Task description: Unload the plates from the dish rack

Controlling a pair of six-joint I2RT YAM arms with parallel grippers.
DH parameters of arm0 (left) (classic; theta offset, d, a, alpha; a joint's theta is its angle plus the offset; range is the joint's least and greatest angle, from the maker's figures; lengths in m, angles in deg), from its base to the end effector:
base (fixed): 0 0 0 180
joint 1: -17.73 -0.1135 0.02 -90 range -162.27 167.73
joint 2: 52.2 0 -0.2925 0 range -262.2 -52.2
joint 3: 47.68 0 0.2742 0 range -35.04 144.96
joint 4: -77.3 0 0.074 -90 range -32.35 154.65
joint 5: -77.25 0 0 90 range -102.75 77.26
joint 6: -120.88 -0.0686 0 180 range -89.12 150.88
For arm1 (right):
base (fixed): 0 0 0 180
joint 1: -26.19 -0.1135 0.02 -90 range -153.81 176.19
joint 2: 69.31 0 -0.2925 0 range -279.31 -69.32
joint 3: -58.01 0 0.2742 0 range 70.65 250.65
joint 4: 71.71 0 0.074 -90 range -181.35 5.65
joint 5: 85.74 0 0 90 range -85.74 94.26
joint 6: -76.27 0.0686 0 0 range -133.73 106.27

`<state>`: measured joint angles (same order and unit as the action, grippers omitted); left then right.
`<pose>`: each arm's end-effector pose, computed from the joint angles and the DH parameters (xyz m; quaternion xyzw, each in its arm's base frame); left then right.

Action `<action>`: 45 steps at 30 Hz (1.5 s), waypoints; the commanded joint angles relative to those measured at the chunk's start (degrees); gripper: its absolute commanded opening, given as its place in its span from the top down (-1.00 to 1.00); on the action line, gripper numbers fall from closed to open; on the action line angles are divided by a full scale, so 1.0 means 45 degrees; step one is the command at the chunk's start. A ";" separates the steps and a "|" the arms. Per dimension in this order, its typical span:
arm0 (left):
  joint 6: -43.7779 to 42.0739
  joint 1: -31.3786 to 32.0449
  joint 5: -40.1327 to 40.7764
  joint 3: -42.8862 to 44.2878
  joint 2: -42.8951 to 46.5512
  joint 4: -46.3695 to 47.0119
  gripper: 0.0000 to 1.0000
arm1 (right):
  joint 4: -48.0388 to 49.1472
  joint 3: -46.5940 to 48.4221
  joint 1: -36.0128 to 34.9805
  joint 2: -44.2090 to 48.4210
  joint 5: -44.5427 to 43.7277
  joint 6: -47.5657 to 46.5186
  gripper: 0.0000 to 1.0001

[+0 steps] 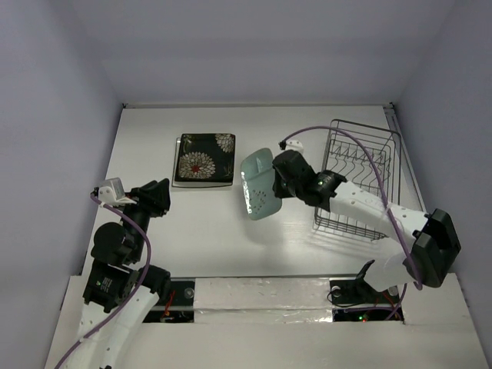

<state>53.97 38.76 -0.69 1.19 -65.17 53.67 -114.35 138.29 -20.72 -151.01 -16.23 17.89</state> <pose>0.0938 -0.0207 0.3699 -0.0930 0.6224 -0.2297 0.7424 0.2575 0.2401 0.3000 -0.0517 0.9072 0.1163 0.4010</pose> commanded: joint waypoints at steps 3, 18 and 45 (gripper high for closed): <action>-0.0053 0.0052 -0.0042 -0.0063 -0.0164 0.0565 0.23 | 0.5002 -0.2214 -0.0590 0.1239 0.0551 0.2579 1.00; -0.0073 0.0052 -0.0042 -0.0062 0.0070 0.0585 0.03 | 0.7544 -0.5635 -0.1273 0.0420 0.0413 0.4379 0.70; -0.0112 0.0052 -0.0042 -0.0043 -0.0281 0.0585 -0.98 | 0.1885 -0.2883 -0.3167 -0.0540 -0.3160 0.4693 -0.89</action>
<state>53.88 38.76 -0.69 1.19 -65.50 53.69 -100.47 120.93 -33.64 -158.17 -24.29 38.83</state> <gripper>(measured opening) 0.985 0.933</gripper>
